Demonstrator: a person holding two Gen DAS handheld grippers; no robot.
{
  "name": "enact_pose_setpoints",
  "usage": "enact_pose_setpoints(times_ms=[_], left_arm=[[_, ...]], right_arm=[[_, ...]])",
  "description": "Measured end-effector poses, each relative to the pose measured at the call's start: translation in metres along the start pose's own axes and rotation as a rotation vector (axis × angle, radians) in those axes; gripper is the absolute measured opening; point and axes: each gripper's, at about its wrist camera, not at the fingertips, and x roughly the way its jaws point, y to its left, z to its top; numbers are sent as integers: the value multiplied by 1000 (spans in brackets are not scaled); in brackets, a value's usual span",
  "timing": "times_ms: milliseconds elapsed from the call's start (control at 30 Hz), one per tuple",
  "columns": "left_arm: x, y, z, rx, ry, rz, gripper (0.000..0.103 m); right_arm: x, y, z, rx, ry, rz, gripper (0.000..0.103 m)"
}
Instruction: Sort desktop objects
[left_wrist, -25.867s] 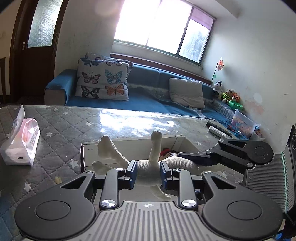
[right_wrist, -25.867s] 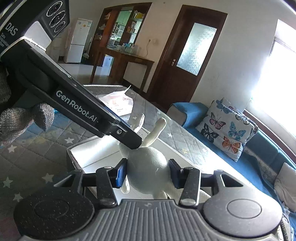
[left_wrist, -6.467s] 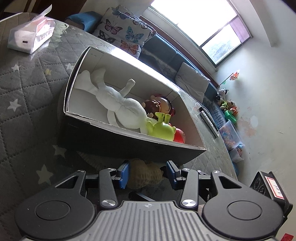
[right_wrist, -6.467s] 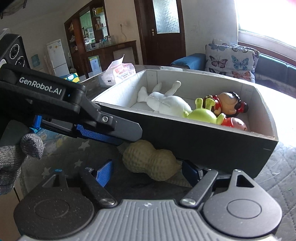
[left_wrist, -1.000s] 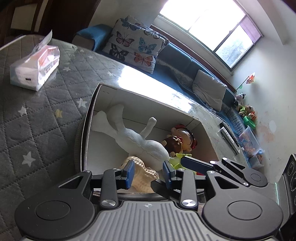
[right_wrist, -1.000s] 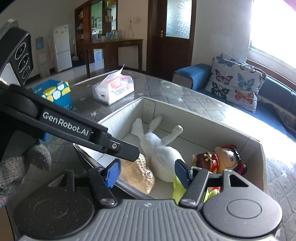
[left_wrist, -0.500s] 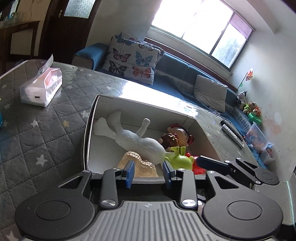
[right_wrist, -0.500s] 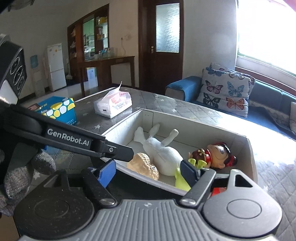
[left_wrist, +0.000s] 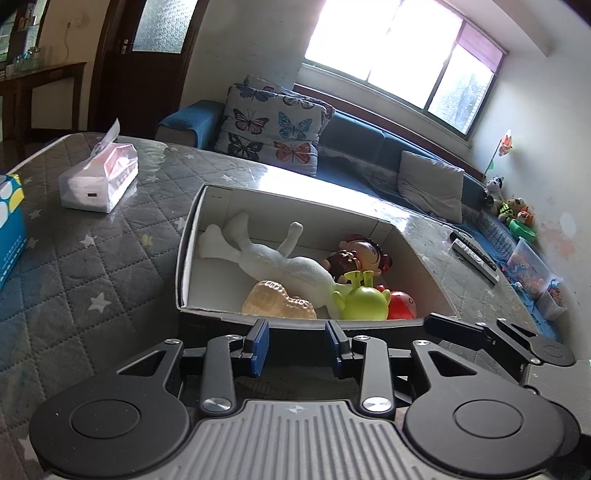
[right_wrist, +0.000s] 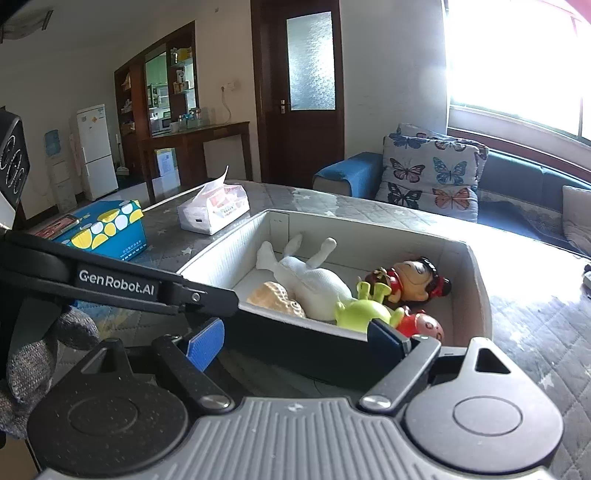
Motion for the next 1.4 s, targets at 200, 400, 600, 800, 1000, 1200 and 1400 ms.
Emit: enact_pose_setpoints(times_ms=[200,400,600,800,1000,1200,1400], left_arm=[[-5,-2,-8,20,-6,32,37],[-9,-8,-15,61,-7,104,37],[-11,-10,-21,86,-4,166,37],[-10,-12,-28,126,-4,235,36],[-8,-15,-36,159,3,268,36],[-6,-17,-41,175,7,283,36],[-1,-18,-46,194,25,314,36]], right_arm=[[-4,2,-11,15,7,-10,90],[-10,4,-18,29,5,-24,98],[-13,5,-23,41,13,-50,99],[-14,2,-28,73,22,-74,100],[-15,4,-32,77,23,-94,103],[-14,4,-35,93,31,-102,103],[-11,2,-37,110,49,-114,103]])
